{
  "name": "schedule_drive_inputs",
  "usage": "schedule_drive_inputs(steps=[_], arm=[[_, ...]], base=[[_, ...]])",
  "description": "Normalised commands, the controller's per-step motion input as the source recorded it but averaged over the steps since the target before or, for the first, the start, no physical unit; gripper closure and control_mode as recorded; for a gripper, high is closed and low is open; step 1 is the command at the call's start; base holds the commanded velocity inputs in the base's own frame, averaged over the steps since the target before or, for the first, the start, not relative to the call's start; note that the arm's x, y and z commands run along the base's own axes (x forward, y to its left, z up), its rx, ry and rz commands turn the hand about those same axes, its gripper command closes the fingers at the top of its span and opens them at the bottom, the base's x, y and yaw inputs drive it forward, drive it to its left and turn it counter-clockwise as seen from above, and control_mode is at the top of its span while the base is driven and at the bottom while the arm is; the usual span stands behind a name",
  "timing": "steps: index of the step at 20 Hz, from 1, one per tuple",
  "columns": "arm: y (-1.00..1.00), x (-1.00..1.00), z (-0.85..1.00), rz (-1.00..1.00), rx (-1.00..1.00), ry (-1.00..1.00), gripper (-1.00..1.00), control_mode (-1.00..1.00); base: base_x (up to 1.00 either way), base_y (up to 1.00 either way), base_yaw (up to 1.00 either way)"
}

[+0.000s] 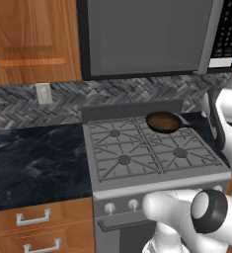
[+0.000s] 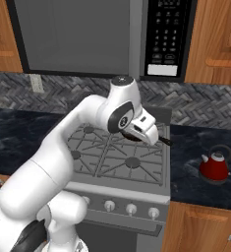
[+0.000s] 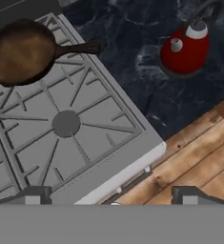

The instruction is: Pick the kettle from the counter and place it on a stove burner. Then turn the burner on.

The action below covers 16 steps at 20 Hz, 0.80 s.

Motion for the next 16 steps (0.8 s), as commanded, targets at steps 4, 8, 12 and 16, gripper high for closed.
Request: schedule_drive_inputs(steps=[4,8,12,16], arm=[[-0.54,0.05,-0.19,-0.44,0.0,0.0,-1.0,-1.0],[-0.54,0.06,-0.13,-0.43,0.0,0.0,-1.0,-1.0],[-0.63,0.13,-0.04,-0.36,0.0,0.0,-1.0,-1.0],[-0.63,0.04,0.0,-0.23,0.02,0.0,-1.0,-1.0]], base=[[0.0,0.0,0.0],[0.0,0.0,0.0],[0.0,0.0,0.0],[0.0,0.0,0.0]])
